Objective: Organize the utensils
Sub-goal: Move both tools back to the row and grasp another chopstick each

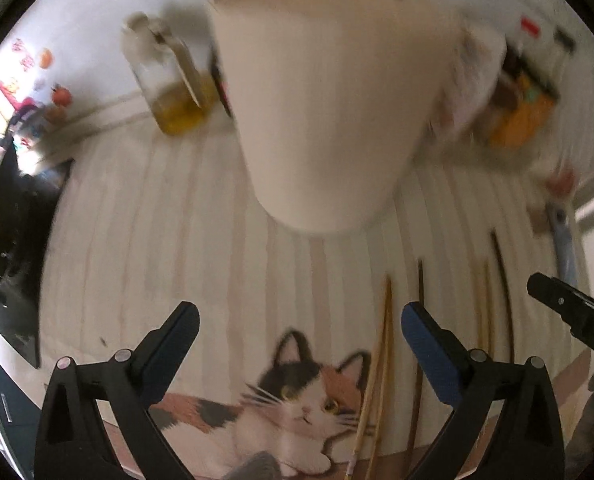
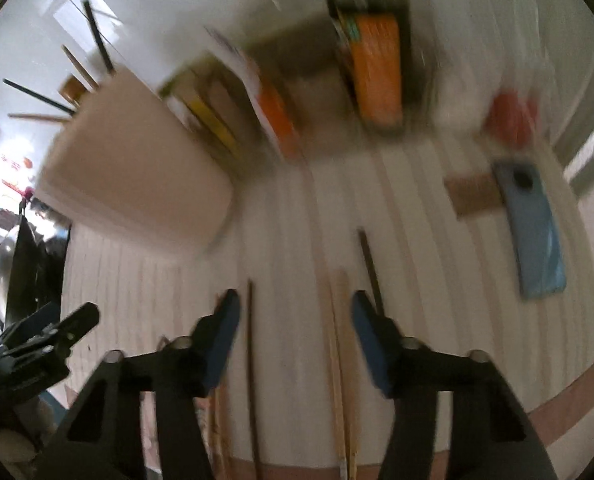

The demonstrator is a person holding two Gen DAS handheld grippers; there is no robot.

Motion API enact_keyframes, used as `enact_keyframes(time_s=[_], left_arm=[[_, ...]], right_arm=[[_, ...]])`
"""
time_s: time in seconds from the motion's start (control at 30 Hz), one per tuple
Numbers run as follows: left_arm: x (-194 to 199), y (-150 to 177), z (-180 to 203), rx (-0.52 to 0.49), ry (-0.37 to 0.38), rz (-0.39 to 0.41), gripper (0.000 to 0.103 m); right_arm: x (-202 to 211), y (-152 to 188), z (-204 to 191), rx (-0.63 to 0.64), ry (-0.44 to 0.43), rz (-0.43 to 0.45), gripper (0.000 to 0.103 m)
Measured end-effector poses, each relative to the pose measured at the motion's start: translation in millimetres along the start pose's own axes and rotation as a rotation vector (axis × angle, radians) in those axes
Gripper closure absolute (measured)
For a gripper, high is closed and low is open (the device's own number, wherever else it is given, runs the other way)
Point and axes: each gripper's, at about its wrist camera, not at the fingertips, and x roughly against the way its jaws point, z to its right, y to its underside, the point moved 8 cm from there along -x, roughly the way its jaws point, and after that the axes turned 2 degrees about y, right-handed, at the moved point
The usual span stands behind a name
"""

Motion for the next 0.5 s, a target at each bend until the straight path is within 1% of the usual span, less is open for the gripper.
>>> enact_keyframes(time_s=[0.07,0.1,0.13,0.17,0.2,0.23,0.27,0.3,0.37,0.4,0.43,0.47,0.5], left_arm=[[-14,12,9,-0.015,0.003,-0.040,0.001],[-23,18,13,-0.018,0.009,-0.062,0.003],[-30,23,16,-0.019,0.020,-0.082,0.006],[-37,28,18,-0.020,0.029,-0.102,0.016],[-45,33,21,-0.019,0.041,-0.129,0.021],[-53,38,25,-0.020,0.062,-0.155,0.030],[-57,41,27,-0.020,0.071,-0.166,0.035],[-62,44,31,-0.023,0.087,-0.176,0.037],[-67,46,36,-0.030,0.111,-0.186,0.047],[-71,48,39,-0.035,0.118,-0.194,0.049],[-74,50,41,-0.042,0.122,-0.202,0.056],[-76,52,42,-0.046,0.127,-0.211,0.060],[-76,51,44,-0.043,0.144,-0.200,0.062]], right_arm=[[-10,12,8,-0.003,0.014,-0.038,0.062],[-15,18,11,-0.008,0.009,-0.053,0.066],[-19,23,14,-0.013,0.004,-0.068,0.068],[-22,28,14,-0.013,0.004,-0.080,0.073],[-25,32,15,-0.014,0.004,-0.088,0.076],[-28,36,17,-0.020,0.000,-0.097,0.077],[-32,39,19,-0.024,-0.001,-0.103,0.077],[-34,42,21,-0.026,-0.002,-0.111,0.077],[-37,44,22,-0.031,0.001,-0.119,0.077],[-40,45,25,-0.035,0.002,-0.125,0.077],[-41,46,26,-0.038,0.004,-0.127,0.077],[-40,47,27,-0.040,0.006,-0.129,0.077],[-40,47,27,-0.041,0.006,-0.131,0.077]])
